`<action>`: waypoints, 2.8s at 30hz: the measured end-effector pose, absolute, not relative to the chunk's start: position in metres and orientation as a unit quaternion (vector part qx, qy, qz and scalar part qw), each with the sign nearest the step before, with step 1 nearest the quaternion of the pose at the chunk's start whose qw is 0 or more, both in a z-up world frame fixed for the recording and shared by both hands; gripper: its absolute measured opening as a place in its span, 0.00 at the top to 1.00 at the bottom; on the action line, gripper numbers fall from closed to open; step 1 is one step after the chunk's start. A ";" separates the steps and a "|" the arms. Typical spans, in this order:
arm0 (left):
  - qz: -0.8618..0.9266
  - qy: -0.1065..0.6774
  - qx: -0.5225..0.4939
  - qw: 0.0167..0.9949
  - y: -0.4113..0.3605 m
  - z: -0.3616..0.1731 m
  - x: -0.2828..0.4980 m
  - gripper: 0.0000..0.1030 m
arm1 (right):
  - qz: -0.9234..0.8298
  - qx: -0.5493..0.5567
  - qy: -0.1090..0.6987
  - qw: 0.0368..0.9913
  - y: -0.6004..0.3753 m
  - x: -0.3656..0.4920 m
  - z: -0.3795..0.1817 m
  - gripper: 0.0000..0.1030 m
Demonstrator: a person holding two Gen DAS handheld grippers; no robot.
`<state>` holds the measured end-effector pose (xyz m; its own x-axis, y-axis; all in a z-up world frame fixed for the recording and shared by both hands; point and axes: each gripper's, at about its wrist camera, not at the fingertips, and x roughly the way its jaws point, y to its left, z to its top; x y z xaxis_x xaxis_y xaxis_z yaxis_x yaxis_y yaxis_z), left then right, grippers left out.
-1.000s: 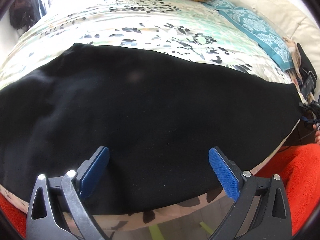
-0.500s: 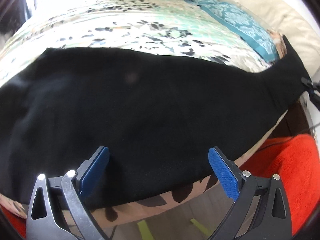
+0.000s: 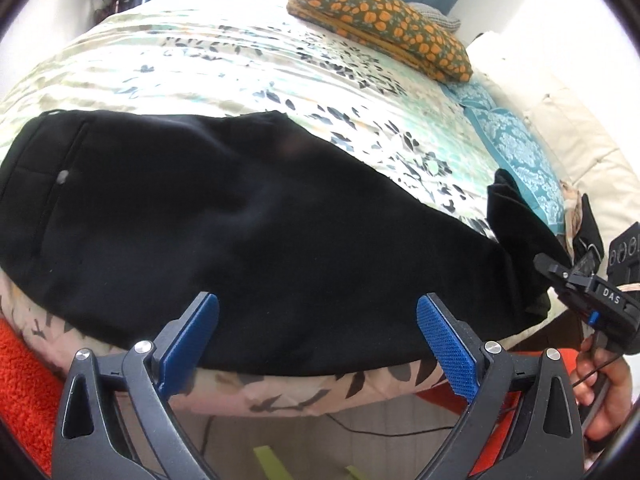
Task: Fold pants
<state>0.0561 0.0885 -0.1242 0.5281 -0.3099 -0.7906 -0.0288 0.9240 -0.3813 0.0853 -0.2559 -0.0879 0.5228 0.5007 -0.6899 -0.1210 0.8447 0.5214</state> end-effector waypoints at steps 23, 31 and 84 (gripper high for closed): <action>-0.051 0.482 -0.221 0.846 0.116 -0.147 0.069 0.03 | 0.211 0.173 0.489 0.829 -0.133 0.089 -0.129 0.87; -0.050 0.482 -0.209 0.849 0.114 -0.149 0.072 0.03 | 0.216 0.153 0.514 0.816 -0.115 0.086 -0.162 0.61; -0.156 0.578 -0.094 0.795 -0.010 -0.164 0.117 0.88 | 0.007 0.147 0.441 0.885 -0.297 0.038 -0.107 0.23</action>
<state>0.1167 -0.0104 -0.1639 0.2833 -0.3575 -0.8899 0.1401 0.9334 -0.3304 0.0378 -0.2969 -0.1071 0.6105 0.1417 -0.7792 0.1178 0.9567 0.2662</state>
